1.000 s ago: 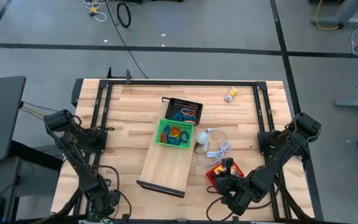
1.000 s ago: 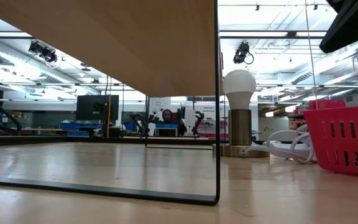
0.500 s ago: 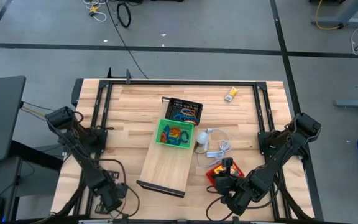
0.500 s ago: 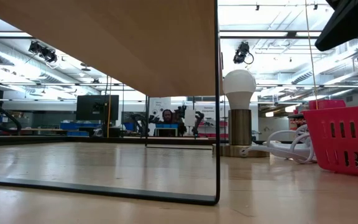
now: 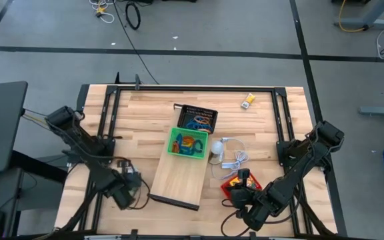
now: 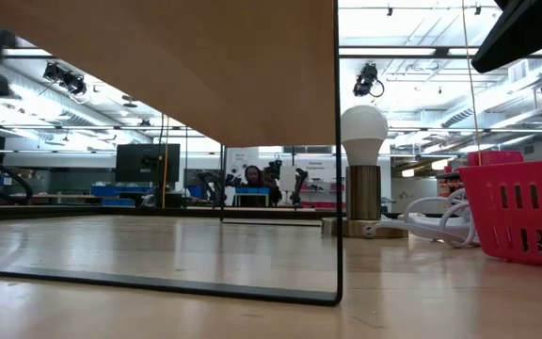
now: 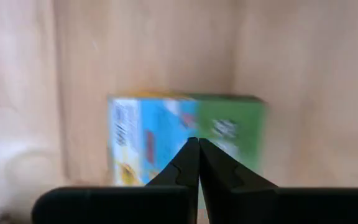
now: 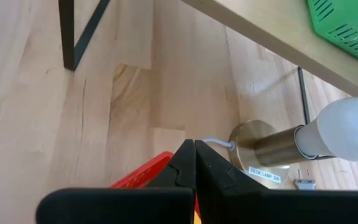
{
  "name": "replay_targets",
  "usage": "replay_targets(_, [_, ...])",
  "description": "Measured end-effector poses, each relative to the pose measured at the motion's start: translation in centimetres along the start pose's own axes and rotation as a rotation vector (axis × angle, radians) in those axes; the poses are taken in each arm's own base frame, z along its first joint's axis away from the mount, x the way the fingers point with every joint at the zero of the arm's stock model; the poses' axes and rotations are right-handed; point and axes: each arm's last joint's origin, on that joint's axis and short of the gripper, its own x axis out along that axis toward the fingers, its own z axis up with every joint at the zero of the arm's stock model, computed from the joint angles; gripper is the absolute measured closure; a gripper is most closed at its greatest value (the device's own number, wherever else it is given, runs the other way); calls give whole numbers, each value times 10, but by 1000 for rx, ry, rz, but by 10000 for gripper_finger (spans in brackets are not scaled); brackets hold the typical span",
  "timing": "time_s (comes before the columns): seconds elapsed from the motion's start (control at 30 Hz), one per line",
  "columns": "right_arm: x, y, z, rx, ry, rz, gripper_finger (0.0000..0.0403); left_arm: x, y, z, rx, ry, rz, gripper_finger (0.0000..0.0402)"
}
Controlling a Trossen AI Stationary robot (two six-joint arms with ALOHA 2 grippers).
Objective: Pick & Place Office Desk Supplies
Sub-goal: Put the box of crayon into the red bin
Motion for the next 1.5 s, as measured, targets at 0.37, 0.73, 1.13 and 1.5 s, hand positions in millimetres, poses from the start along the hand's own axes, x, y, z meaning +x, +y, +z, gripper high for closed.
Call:
replay_targets(0.37, [0, 0, 0, -7, -3, -2, 403, -30, -4, -21, -43, -125, -102, 324])
replay_targets(0.73, [-1, 0, 0, -9, -3, 0, 403, -9, -21, -18, -111, -64, -93, 132])
replay_targets(1.13, [-1, 1, 0, -8, -2, 3, 403, 22, -35, -19, -82, 0, 26, 141])
replay_targets(1.5, [-2, 2, 0, 3, -10, 9, 403, 33, -37, -21, -139, -113, 143, 299])
